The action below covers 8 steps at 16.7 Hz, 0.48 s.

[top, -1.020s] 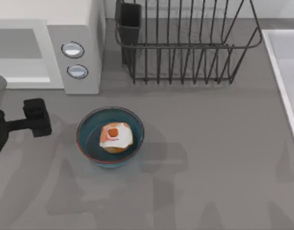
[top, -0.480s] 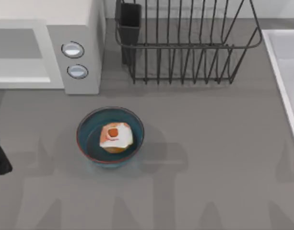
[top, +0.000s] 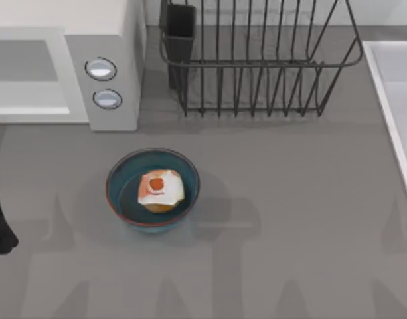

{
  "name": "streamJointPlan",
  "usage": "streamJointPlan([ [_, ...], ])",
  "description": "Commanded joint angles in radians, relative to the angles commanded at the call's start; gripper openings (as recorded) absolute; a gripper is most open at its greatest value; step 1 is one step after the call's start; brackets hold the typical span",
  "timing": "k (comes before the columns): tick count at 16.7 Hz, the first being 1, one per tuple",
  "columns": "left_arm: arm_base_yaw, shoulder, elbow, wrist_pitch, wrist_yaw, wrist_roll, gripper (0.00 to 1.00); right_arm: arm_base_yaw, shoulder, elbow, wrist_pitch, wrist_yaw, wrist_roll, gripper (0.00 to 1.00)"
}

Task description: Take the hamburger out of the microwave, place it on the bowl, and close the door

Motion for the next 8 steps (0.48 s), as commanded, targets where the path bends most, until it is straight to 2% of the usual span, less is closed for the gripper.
streamJointPlan([
  [1,0.0,0.0,0.0,0.0,0.0,0.0,1.0,0.0,0.0,0.0,0.0,0.0,0.0,1.0],
  [8,0.0,0.0,0.0,0.0,0.0,0.0,0.47,0.0,0.0,0.0,0.0,0.0,0.0,1.0],
])
